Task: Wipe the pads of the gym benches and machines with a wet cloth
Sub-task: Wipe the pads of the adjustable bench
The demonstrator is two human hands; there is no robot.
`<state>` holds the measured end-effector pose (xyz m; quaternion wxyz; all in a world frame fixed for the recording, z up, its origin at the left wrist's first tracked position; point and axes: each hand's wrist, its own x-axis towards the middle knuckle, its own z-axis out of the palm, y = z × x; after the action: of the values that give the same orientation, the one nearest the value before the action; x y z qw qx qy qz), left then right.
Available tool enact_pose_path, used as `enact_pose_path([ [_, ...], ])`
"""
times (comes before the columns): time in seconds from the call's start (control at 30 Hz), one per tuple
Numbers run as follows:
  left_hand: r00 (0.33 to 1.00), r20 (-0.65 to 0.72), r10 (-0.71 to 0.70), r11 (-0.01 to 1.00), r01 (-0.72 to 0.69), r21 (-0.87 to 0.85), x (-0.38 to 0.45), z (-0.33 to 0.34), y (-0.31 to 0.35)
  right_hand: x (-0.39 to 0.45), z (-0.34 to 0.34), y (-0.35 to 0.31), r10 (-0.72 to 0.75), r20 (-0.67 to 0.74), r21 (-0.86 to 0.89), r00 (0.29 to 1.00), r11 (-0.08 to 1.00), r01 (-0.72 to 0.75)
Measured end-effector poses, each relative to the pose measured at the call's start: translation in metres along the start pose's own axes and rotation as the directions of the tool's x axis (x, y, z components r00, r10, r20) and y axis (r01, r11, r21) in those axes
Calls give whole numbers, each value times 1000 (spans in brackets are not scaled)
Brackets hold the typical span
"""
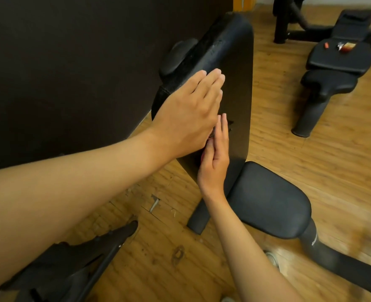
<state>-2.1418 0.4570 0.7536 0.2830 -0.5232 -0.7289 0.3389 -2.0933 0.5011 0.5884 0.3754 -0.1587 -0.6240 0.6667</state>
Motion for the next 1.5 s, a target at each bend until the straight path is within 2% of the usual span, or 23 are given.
enact_pose_path([
  [0.07, 1000, -1, 2, 1000, -2, 7, 0, 1, 1, 0, -11, 38, 198, -119, -48, 973, 978, -205],
  [0.13, 1000, 8, -5, 1000, 5, 7, -2, 1, 1, -2, -22, 61, 486, -226, 49, 844, 871, -488],
  [0.17, 1000, 6, -9, 1000, 9, -6, -1, 1, 2, -3, -23, 60, 547, -256, 86, 797, 834, -545],
  [0.2, 1000, 7, -12, 1000, 13, -16, -1, 1, 2, -2, -22, 52, 542, -261, 90, 799, 838, -539],
  [0.23, 1000, 10, -17, 1000, 17, -20, 0, 1, 1, -1, -16, 38, 479, -241, 80, 844, 877, -474],
  [0.33, 1000, 9, -18, 999, 19, -48, 0, 1, 2, 2, 4, -7, 125, -68, 84, 990, 989, -120],
  [0.4, 999, 18, -30, 998, 31, -63, 0, 0, 3, 1, 9, -16, -51, -19, 62, 999, 997, 52],
  [0.43, 999, 19, -36, 997, 37, -66, 0, 0, 2, 1, 7, -6, -70, -30, 22, 997, 997, 71],
  [0.47, 999, 19, -37, 997, 38, -64, 0, 0, 2, 1, 1, 15, -34, -61, -22, 998, 999, 33],
  [0.53, 999, 22, -27, 999, 28, -47, -2, 0, 2, 2, -17, 62, 222, -169, -39, 960, 972, -232],
  [0.6, 1000, 13, -11, 1000, 11, 8, -3, -1, 8, 5, -34, 98, 530, -259, 69, 808, 844, -531],
  [0.63, 999, 38, 0, 999, -2, 53, -3, 0, 17, 5, -36, 102, 595, -279, 97, 754, 798, -594],
  [0.67, 996, 87, 13, 995, -22, 98, -3, 1, 31, 5, -35, 97, 600, -279, 85, 750, 793, -603],
  [0.7, 987, 160, 30, 991, -50, 121, -4, 4, 48, 5, -31, 85, 542, -256, 62, 800, 836, -546],
  [0.77, 950, 308, 41, 991, -78, 111, -9, 13, 83, 2, -26, 65, 296, -137, 32, 945, 955, -295],
  [0.8, 942, 334, 14, 991, -58, 123, -11, 22, 98, -1, -25, 64, 169, -74, 16, 983, 986, -168],
  [0.87, 938, 343, -57, 985, -4, 174, -12, 35, 117, 1, -25, 80, 82, -56, -33, 995, 996, -84],
  [0.97, 887, 454, -79, 984, -4, 179, -7, 53, 144, 8, -37, 147, 231, -192, -102, 954, 962, -254],
  [1.03, 867, 496, -40, 987, -43, 156, -1, 68, 162, 13, -54, 195, 429, -263, -45, 864, 889, -455],
  [1.1, 864, 503, -8, 986, -76, 146, 8, 81, 180, 12, -68, 230, 558, -289, -10, 778, 811, -585],
  [1.3, 819, 561, 120, 972, -213, 102, 41, 104, 206, 30, -73, 249, 670, -379, 118, 638, 719, -685],
  [1.43, 811, 565, 152, 971, -228, 65, 63, 118, 207, 67, -89, 268, 671, -329, 105, 664, 725, -681],
  [1.5, 804, 569, 174, 970, -240, 42, 70, 123, 208, 90, -99, 278, 704, -293, 145, 647, 702, -698],
])
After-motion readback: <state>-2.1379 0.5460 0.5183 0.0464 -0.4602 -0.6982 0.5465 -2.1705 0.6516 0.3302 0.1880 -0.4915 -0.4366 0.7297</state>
